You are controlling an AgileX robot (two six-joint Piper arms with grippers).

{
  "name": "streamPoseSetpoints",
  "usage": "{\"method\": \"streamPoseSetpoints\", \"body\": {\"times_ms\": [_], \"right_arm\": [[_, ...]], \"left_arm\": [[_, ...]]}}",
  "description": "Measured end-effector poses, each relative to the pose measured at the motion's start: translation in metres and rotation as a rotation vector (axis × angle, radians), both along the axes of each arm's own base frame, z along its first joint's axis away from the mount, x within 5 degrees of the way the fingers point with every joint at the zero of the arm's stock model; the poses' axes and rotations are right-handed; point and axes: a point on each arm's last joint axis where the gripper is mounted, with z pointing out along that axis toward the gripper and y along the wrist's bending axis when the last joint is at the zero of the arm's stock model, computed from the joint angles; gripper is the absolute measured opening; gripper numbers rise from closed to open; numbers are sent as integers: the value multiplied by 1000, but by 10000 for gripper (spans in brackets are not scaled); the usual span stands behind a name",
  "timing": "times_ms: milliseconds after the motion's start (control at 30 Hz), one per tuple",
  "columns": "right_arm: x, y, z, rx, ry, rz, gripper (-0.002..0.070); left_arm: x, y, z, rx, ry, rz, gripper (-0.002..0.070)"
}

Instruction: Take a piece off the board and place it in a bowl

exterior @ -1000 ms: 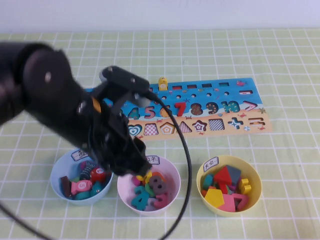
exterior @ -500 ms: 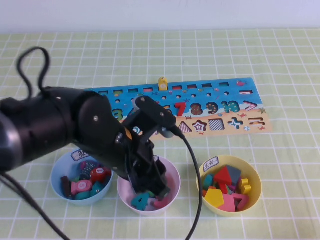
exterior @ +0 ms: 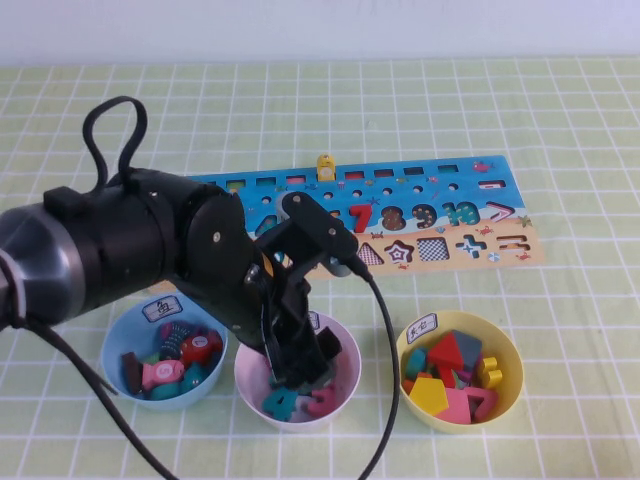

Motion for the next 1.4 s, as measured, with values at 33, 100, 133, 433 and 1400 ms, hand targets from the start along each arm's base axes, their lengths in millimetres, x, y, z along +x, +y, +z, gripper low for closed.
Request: {"method": "streamPoseSetpoints", "body": {"times_ms": [33, 100, 133, 433, 1400], "right_arm": [[0, 0, 0, 0, 0, 0, -17], [0, 0, 0, 0, 0, 0, -17], [0, 0, 0, 0, 0, 0, -17], [0, 0, 0, 0, 0, 0, -17], [0, 0, 0, 0, 0, 0, -17]], "left_arm": [[1, 0, 1, 2, -3, 4, 553], [3, 0, 6, 10, 3, 36, 578], [4, 1, 8, 22, -1, 48, 567], [-4, 23, 74, 31, -220, 90, 48], [-170, 150, 107, -439, -659, 196, -1]]}}
